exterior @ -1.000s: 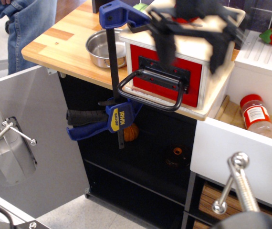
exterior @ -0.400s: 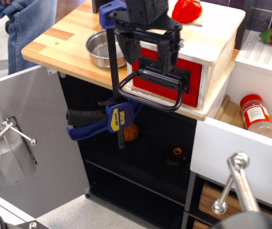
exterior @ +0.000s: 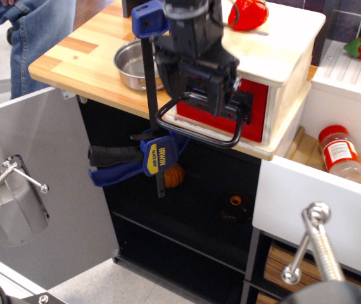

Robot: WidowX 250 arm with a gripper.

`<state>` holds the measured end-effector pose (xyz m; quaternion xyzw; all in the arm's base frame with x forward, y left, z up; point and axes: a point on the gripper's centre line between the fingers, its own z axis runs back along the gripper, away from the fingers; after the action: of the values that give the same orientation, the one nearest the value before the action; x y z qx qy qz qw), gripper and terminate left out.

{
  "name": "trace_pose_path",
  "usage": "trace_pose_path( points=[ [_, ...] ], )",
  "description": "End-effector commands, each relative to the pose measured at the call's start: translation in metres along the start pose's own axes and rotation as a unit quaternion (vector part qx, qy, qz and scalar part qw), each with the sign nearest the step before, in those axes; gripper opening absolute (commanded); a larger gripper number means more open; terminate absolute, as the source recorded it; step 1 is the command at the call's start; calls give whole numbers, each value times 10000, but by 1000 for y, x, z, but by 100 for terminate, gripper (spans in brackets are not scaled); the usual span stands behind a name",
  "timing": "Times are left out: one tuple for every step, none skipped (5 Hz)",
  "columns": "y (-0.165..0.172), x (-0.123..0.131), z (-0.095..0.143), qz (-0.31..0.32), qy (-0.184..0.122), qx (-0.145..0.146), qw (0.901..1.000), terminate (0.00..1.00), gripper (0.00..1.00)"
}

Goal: Open drawer of box

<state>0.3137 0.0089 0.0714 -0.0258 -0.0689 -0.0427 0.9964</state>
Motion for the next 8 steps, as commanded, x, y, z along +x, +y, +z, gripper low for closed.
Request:
trace_pose_path(
  points=[
    [1,2,-4,184,-323,-135,9992,0,100],
    [-1,2,-17,253,-367,3,9990,0,100],
    [-1,7,-27,392,-477,120,9980,0,100],
    [-1,-3,-30,458,-317,199,9982,0,100],
    [-6,-33,-29,481,138,319,9982,0,100],
    [-3,-58,-24,223,351,475,9980,0,100],
    [-3,-75,-15,476,525,691,9951,0,100],
    [-6,-93,-12,375,786,891,9922,0,100]
  ],
)
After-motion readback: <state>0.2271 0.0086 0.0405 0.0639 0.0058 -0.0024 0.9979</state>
